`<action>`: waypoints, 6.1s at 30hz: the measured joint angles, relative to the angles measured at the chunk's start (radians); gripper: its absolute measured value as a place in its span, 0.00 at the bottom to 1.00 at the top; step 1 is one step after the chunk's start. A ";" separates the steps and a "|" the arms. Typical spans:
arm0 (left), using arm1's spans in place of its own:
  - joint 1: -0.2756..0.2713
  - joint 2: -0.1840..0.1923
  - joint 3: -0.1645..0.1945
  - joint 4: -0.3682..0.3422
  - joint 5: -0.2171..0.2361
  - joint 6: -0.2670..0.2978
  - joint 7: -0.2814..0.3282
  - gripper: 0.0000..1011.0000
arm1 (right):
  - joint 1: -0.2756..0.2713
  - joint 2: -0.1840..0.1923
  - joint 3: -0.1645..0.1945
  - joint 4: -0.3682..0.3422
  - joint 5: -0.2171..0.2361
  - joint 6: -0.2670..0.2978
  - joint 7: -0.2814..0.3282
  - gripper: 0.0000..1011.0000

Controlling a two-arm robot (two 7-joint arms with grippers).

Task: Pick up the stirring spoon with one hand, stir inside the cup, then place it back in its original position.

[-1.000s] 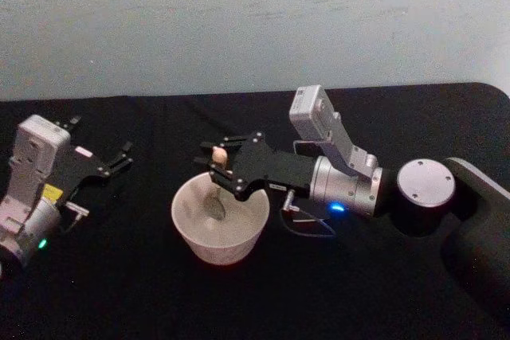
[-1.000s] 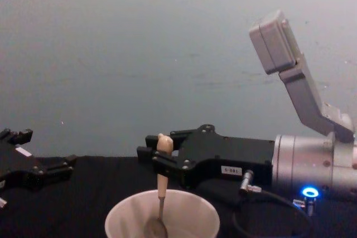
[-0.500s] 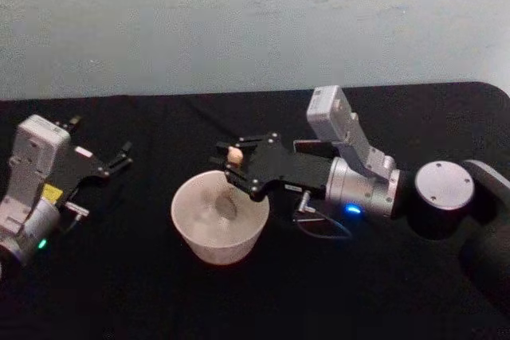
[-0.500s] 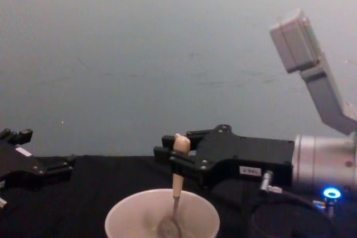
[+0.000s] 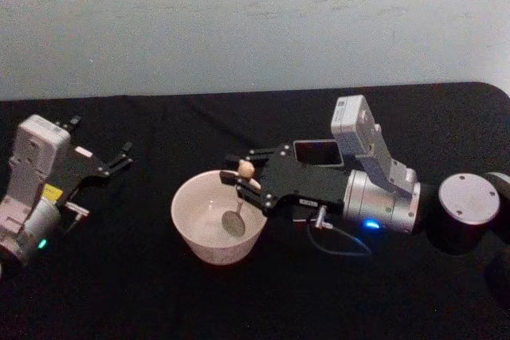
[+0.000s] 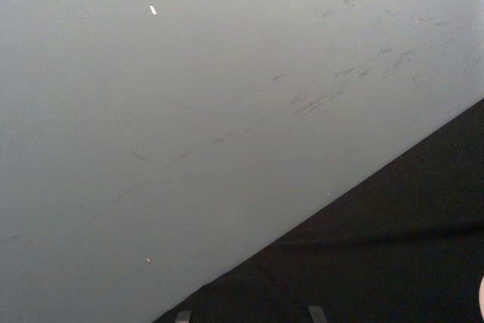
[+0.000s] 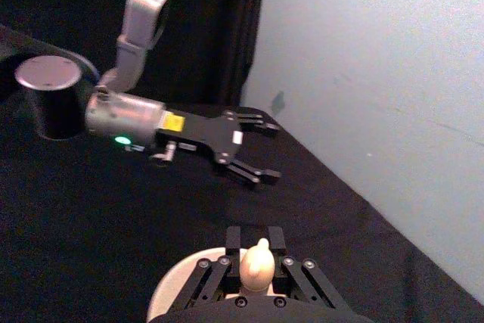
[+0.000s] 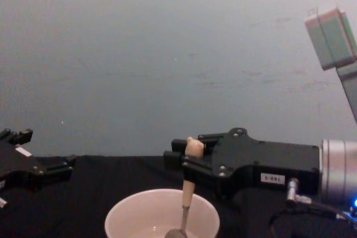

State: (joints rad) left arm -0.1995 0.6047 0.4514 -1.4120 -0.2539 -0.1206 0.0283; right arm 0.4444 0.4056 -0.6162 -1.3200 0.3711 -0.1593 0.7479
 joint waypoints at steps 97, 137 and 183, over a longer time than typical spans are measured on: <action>0.000 0.000 0.000 0.000 0.000 0.000 0.000 0.99 | 0.039 -0.092 -0.019 0.078 -0.005 0.024 -0.077 0.21; 0.000 0.000 0.000 0.000 0.000 0.000 0.000 0.99 | -0.054 0.002 -0.024 -0.072 0.019 0.050 -0.017 0.21; 0.000 0.000 0.000 0.000 0.000 0.000 0.000 0.99 | 0.009 -0.053 0.014 0.043 -0.015 0.036 -0.082 0.21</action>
State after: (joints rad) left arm -0.1995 0.6047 0.4514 -1.4119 -0.2539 -0.1205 0.0283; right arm 0.4529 0.3530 -0.6024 -1.2773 0.3564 -0.1234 0.6659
